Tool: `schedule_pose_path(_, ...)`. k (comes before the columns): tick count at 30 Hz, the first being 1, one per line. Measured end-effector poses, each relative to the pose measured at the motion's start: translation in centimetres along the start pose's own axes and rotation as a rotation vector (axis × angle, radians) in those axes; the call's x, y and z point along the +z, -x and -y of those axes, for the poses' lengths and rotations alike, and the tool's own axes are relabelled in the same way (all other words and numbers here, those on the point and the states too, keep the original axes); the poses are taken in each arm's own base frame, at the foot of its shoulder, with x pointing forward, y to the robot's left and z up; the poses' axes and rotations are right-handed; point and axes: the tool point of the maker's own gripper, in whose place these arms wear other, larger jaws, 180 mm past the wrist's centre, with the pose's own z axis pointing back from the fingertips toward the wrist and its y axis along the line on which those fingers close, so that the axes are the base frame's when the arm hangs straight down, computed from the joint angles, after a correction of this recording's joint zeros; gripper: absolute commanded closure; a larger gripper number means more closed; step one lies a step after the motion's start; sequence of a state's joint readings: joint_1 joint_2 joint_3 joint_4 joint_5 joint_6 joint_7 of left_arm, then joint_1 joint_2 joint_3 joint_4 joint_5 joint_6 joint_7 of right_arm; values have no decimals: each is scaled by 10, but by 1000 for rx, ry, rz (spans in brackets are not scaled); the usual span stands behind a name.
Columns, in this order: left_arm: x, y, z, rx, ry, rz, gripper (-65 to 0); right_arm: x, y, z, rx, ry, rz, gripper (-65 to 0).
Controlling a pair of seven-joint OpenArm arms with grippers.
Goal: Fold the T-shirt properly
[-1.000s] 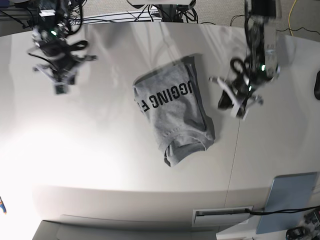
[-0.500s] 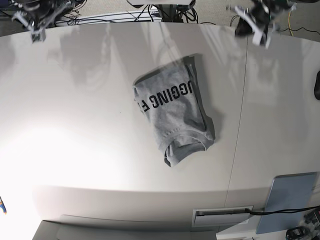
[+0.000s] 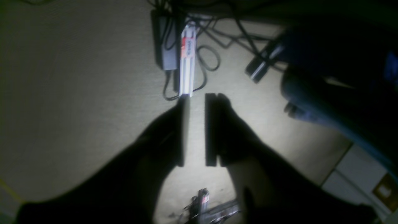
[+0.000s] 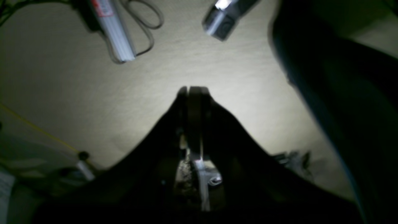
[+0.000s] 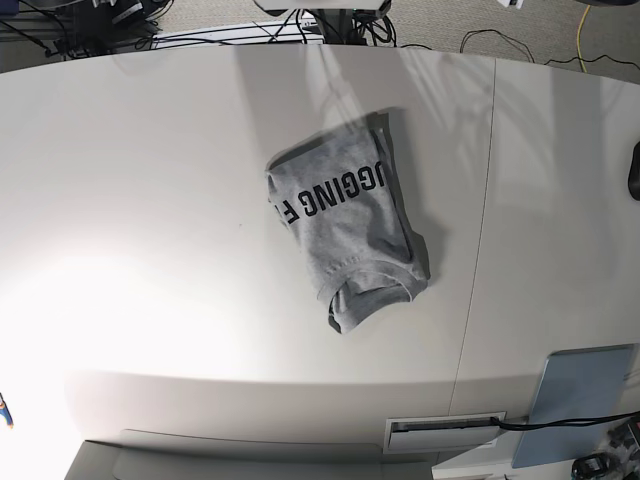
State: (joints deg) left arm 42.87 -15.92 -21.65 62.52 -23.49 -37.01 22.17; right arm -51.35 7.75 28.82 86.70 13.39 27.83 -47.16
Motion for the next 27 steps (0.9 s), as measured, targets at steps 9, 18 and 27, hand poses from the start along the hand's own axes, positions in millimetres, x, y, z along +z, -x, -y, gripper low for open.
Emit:
schedule_pose_path(9,-76,12,12,55,18,-55,-145,-103,-12,4,9,-138,30,0)
schedule_pose_path(18,-125,-14,50,31,9,-97,-145,-141,-42,-57,188,-209,59,0)
schedule_pose_path(27,-132,-15,52,32,-17,-48,-145,-151,-66,-103,252,-224,99,0)
